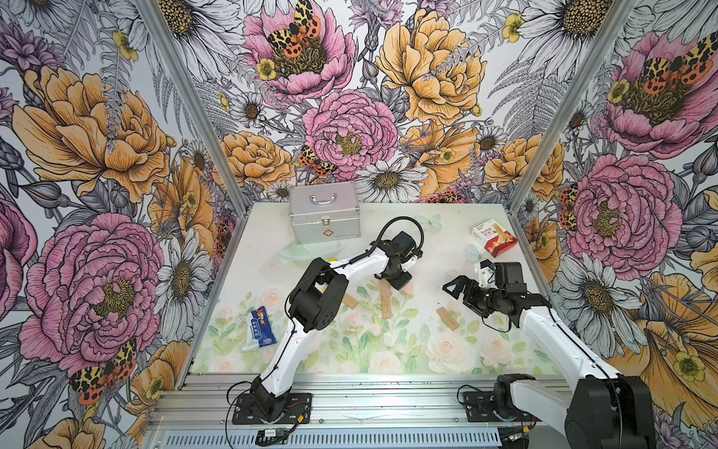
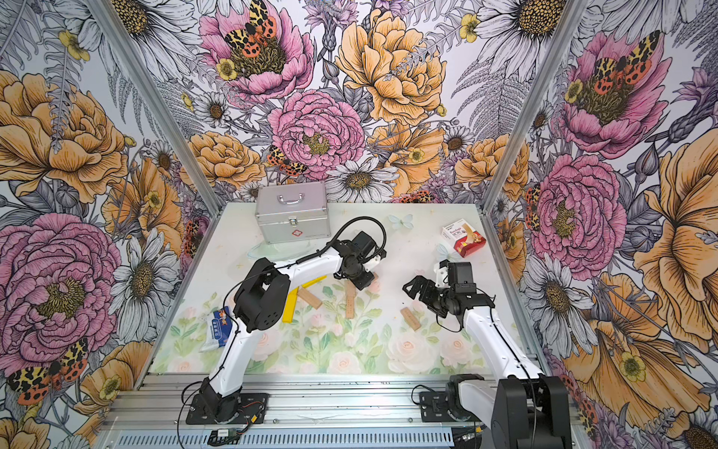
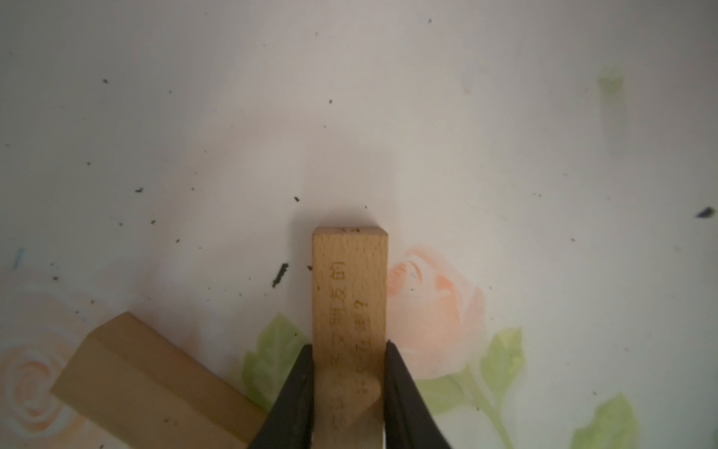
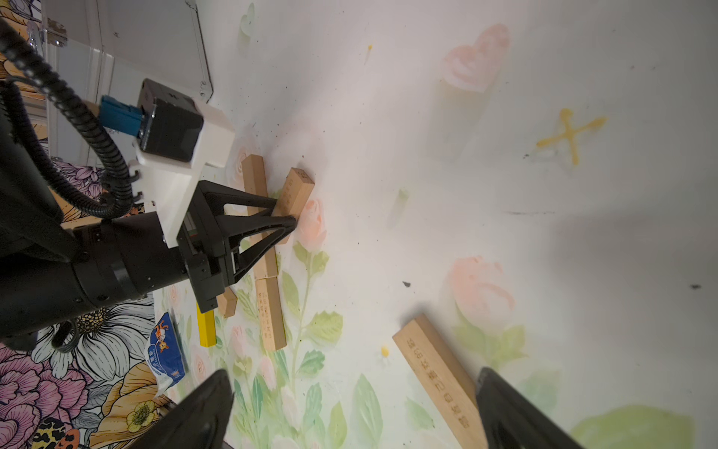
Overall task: Assemble the letter k with building blocks
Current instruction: Assemble the building block at the center of the board.
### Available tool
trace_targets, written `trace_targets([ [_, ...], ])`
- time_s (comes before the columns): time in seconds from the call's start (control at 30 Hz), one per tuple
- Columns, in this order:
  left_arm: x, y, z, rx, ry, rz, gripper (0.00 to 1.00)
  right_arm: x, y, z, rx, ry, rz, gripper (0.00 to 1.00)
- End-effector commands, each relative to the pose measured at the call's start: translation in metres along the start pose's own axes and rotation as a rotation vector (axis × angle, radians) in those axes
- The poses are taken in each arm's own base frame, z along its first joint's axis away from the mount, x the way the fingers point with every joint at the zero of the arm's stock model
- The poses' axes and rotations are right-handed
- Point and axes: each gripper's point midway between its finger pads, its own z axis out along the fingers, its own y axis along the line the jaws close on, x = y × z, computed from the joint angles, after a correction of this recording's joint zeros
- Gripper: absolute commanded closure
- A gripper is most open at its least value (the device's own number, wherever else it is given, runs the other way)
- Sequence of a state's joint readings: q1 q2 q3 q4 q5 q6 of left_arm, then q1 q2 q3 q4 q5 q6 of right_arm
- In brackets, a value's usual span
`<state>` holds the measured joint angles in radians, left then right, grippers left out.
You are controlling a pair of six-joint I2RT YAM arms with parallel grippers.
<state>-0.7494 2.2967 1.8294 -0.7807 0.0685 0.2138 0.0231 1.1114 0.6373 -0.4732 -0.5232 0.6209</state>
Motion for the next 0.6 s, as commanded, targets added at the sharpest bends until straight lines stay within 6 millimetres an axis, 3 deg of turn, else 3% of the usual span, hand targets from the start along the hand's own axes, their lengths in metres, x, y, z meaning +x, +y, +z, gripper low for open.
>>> trace_targets([
  [0.0,0.0262,0.0104,0.0132,-0.01,0.082,-0.002,1.0,-0.0076,0.0083,-0.0041,-0.012,-0.038,-0.021,0.01],
  [0.57,0.0327,0.0152,0.0143,-0.032,0.098,-0.003,1.0,-0.007,0.0084,-0.0041,-0.011,-0.039,-0.022,0.01],
])
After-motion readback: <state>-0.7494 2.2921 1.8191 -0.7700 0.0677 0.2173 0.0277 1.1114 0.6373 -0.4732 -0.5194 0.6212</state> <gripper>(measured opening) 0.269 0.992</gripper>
